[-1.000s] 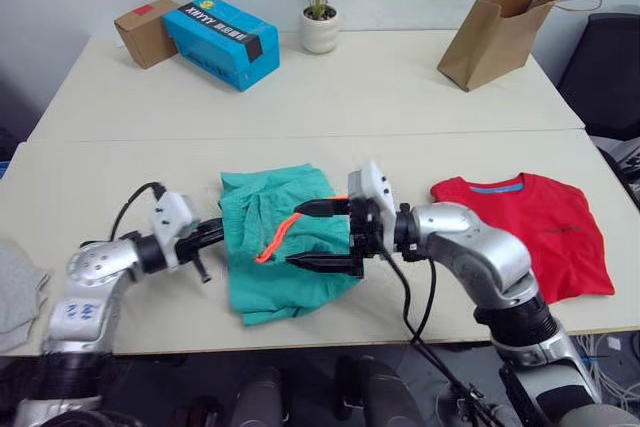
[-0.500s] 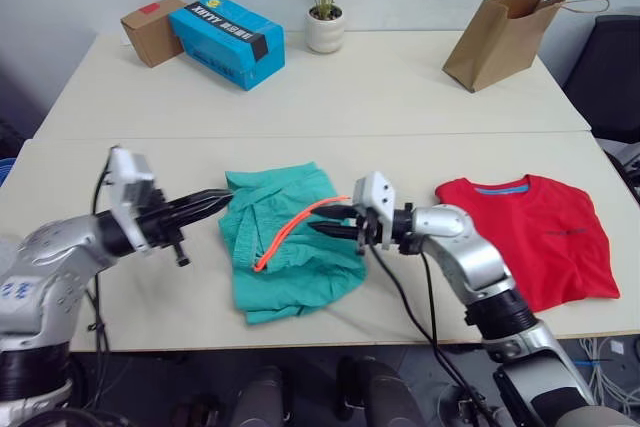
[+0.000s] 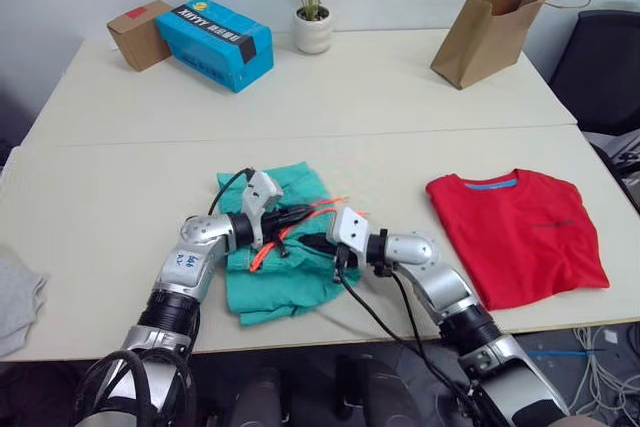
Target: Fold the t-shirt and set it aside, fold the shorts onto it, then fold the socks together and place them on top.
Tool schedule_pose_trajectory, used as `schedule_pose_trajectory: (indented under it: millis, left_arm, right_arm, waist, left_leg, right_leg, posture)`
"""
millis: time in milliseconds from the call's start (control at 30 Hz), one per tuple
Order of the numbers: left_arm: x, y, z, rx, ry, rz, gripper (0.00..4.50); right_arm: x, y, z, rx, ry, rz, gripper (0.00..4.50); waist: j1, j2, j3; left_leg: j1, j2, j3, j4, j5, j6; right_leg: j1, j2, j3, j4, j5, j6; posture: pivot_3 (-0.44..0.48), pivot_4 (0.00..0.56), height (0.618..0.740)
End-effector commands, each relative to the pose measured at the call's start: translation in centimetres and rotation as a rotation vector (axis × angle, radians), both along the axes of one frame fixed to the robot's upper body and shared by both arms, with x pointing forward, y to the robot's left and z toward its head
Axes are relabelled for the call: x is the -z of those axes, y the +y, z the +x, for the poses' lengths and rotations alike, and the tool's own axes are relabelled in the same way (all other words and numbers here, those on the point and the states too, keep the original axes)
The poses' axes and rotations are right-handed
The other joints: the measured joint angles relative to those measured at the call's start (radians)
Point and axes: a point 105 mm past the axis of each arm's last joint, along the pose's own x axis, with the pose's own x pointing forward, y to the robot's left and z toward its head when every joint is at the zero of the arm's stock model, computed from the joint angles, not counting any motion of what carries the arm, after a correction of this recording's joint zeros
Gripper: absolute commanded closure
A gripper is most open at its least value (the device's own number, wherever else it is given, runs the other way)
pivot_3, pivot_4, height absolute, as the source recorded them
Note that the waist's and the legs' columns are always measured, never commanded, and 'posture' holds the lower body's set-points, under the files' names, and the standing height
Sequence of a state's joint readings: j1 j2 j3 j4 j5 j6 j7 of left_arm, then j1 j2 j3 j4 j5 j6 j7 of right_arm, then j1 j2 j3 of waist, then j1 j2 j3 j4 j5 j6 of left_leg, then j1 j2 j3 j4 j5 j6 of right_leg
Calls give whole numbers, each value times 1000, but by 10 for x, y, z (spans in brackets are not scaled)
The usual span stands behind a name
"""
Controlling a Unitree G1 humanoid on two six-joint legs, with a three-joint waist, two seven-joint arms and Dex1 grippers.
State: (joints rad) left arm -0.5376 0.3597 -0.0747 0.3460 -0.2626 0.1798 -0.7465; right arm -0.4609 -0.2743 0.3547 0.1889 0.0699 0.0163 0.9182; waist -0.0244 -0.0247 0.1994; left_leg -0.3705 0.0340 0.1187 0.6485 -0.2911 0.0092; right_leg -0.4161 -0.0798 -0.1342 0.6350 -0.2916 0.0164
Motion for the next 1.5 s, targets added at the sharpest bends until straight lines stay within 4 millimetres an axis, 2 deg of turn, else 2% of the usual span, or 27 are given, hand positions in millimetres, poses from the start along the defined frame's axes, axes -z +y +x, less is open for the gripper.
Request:
schedule_pose_trajectory:
  millis: [33, 100, 167, 300, 367, 500, 633, 767, 867, 967, 1067, 1167, 1233, 1333, 1433, 1500]
  left_arm:
    - [1, 17, 6, -70, -53, 23, 4500]
    - [-37, 10, -16, 72, -164, -174, 4500]
    - [-52, 11, -33, 167, -201, -231, 4500]
    - [-42, 26, -50, 219, -182, -70, 4500]
    - [-34, 32, -54, 213, -157, -23, 4500]
    - [-15, 40, -55, 130, -114, -4, 4500]
    - [2, 46, -53, 44, -70, -14, 4500]
    - [9, 45, -67, 91, -39, -68, 4500]
    - [19, 49, -85, 176, 7, -20, 4500]
    - [21, 63, -91, 159, 23, -16, 4500]
    - [1, 70, -89, 116, -72, -74, 4500]
    - [-16, 68, -93, 153, -120, -98, 4500]
    - [-29, 69, -100, 174, -143, -103, 4500]
    - [-39, 76, -107, 173, -138, -109, 4500]
    - [-41, 80, -113, 175, -125, -71, 3915]
    - [-43, 82, -118, 176, -125, -62, 3295]
  right_arm:
    - [-5, -5, -18, -71, 43, 17, 4478]
    - [-7, -16, -30, -116, 73, 34, 4478]
    - [-13, -22, -33, -119, 78, 58, 4478]
    - [-39, -27, -20, -57, 69, 167, 4478]
    - [-43, -26, -11, -22, 69, 189, 4478]
    - [-38, -16, -6, -10, 74, 204, 4478]
    - [-22, -9, -3, 0, 61, 169, 4478]
    - [-7, -19, 10, 114, 70, 169, 4478]
    - [-5, -31, 20, 218, 150, 206, 4478]
    - [-16, -37, 6, 151, 199, 248, 4478]
    - [-33, -41, -17, 48, 268, 283, 3891]
    - [-48, -55, -26, 53, 340, 281, 2908]
    - [-53, -77, -28, 123, 529, 284, 2240]
    - [-49, -105, -40, 179, 810, 213, 1215]
    - [-37, -121, -43, 259, 979, 149, 161]
    - [-31, -113, -37, 276, 1058, 169, 0]
  waist:
    - [-2, 0, 0]
    - [-4, 0, 0]
    - [-4, 0, 0]
    - [-6, 0, 0]
    - [-3, 0, 0]
    - [2, 0, 0]
    - [3, 0, 0]
    - [0, 0, 0]
    - [-6, 1, 0]
    - [-3, 1, 0]
    - [1, 3, 0]
    - [1, 3, 1]
    - [2, 3, 1]
    - [3, 4, 1]
    - [-3, 5, 2]
    - [-8, 5, 2]
  left_leg:
    - [1, 0, 0, 0, -1, 2]
    - [1, 0, 0, 0, -1, 2]
    - [1, 1, 0, 0, -2, -1]
    - [1, 2, 0, 0, 1, -5]
    - [2, 2, 0, -1, 0, -2]
    - [1, 2, -1, -1, -1, -1]
    - [-1, 1, 0, 0, -1, -1]
    - [-1, 1, 1, 0, -2, 1]
    - [0, 1, 1, -1, -2, 1]
    - [1, 2, 0, -1, -2, 0]
    - [0, 2, 0, -1, -3, 1]
    - [-1, 2, -1, -1, -3, 2]
    - [-1, 2, -1, -1, -4, 2]
    - [-1, 2, -1, -2, -4, 3]
    - [-1, 2, -2, -4, -5, 3]
    - [-1, 3, -1, -4, -5, 3]
  right_leg:
    - [0, -1, 1, 1, 0, 0]
    - [0, 0, 1, 2, 0, 0]
    - [0, 1, 0, 1, 0, -1]
    - [-1, 1, 0, 2, 0, -1]
    - [-1, 1, 0, 2, 0, -3]
    - [-1, 1, 0, 2, 1, -3]
    - [-1, 0, 0, 0, 1, -3]
    - [-1, 0, 0, -1, 1, -2]
    - [-1, 0, 0, -1, 1, -2]
    - [-1, 1, 1, 0, 1, -3]
    - [-1, 0, 1, 0, 0, -3]
    - [-1, 0, 1, -1, 1, -3]
    - [-1, 0, 1, -2, 1, -3]
    - [-1, 0, 0, -4, 1, -3]
    - [-1, 0, 0, -7, 0, -4]
    - [-1, 1, 0, -7, 0, -4]
  posture:
    - [0, 150, 740]
    - [0, 150, 740]
    - [0, 150, 740]
    - [0, 150, 740]
    - [0, 150, 740]
    - [0, 150, 740]
    - [0, 150, 740]
    - [0, 150, 740]
    - [0, 150, 740]
    - [0, 150, 740]
    - [0, 150, 740]
    - [0, 150, 740]
    - [0, 150, 740]
    - [0, 150, 740]
    - [0, 150, 740]
    - [0, 150, 740]
